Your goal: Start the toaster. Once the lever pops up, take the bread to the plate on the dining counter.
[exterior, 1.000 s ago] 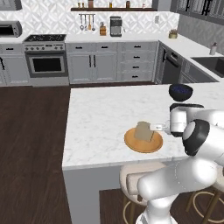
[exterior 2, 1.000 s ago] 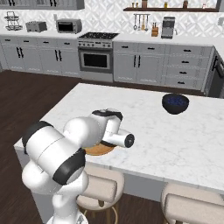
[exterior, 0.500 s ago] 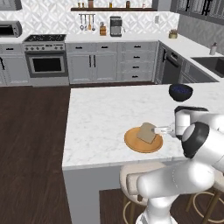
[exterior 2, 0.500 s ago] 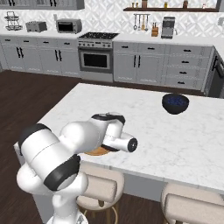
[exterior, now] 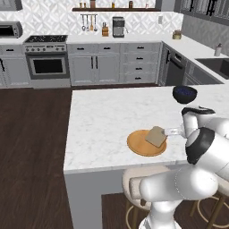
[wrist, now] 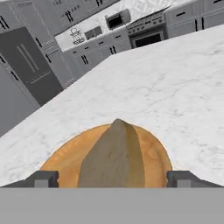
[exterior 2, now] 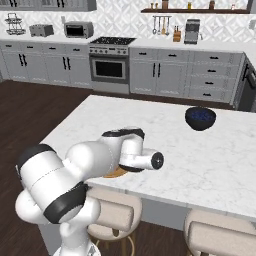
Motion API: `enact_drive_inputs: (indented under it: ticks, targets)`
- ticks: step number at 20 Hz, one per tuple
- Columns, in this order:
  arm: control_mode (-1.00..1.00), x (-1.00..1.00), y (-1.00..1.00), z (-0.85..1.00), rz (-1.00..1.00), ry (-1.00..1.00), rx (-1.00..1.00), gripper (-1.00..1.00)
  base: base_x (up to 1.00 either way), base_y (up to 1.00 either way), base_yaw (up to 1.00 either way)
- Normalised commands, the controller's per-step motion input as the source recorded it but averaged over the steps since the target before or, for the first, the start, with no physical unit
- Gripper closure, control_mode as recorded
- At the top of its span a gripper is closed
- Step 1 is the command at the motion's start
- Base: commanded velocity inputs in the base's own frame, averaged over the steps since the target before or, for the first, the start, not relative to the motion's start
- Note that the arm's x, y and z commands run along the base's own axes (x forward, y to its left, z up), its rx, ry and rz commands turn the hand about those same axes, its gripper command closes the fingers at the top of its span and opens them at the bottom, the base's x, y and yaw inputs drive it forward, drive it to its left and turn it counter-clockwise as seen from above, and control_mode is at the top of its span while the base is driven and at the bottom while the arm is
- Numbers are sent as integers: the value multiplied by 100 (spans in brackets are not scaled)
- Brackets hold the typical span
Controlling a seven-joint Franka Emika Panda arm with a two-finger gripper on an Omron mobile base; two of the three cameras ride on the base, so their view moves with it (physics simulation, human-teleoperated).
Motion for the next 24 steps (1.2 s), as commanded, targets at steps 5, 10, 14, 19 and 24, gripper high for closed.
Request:
enact_drive_inputs:
  ticks: [5,10,14,19,24]
  targets:
    - [-100,0,-4,0,-1,19,-14,-100,0,0,0]
    - [-100,-11,-1,23,-2,9,-16,-100,0,0,0]
    - [-100,-9,0,22,-1,9,-19,-100,0,0,0]
    - [-100,-64,0,81,0,3,-13,-100,0,0,0]
    - [-100,-87,1,73,-4,17,-9,-100,0,0,0]
